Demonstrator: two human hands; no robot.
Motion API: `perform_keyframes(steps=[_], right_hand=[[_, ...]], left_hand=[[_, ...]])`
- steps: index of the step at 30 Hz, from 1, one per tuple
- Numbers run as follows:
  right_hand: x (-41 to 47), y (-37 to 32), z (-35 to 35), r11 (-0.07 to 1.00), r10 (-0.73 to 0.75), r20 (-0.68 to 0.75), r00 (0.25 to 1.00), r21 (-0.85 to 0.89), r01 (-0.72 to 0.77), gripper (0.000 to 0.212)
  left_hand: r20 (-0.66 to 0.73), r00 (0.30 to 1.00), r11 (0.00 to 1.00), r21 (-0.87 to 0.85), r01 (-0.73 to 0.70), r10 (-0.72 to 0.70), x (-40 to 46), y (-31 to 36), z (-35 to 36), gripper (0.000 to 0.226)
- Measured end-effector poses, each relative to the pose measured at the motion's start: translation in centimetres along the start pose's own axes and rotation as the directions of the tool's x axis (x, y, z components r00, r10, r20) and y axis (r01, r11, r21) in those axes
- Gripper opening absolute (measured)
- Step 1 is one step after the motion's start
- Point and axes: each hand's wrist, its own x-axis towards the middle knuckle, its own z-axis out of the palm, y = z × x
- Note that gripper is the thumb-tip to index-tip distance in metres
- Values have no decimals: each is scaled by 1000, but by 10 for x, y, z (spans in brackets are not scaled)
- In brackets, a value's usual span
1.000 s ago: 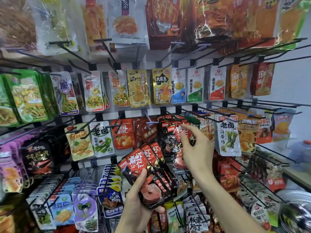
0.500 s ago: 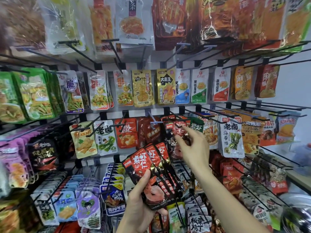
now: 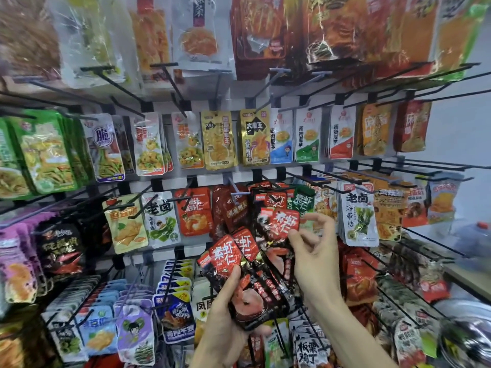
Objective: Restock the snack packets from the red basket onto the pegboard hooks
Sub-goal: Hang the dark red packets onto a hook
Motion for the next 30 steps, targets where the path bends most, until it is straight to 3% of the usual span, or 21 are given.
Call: perform_keyframes(steps=[6, 12, 18, 27, 30], right_hand=[[22, -16, 7, 978, -158, -24, 987, -142, 153, 20], [37, -12, 15, 948, -180, -48, 983, -276, 160, 15], [43, -16, 20, 932, -217, -43, 975, -307, 194, 16], [45, -13, 24, 905, -208, -63, 976, -391, 167, 18], [56, -2, 32, 884, -181, -68, 981, -448, 132, 17]], left_hand=[[-66, 995, 997, -26, -71, 69, -6, 3, 0, 49], [-171, 982, 995, -54, -89, 79, -10, 4, -3, 52], [-178, 982, 994, -76, -79, 64, -10, 4, -5, 65], [-189, 979, 991, -84, -99, 82, -14, 10, -3, 31], [-182, 979, 991, -73, -111, 96, -16, 11, -4, 30]])
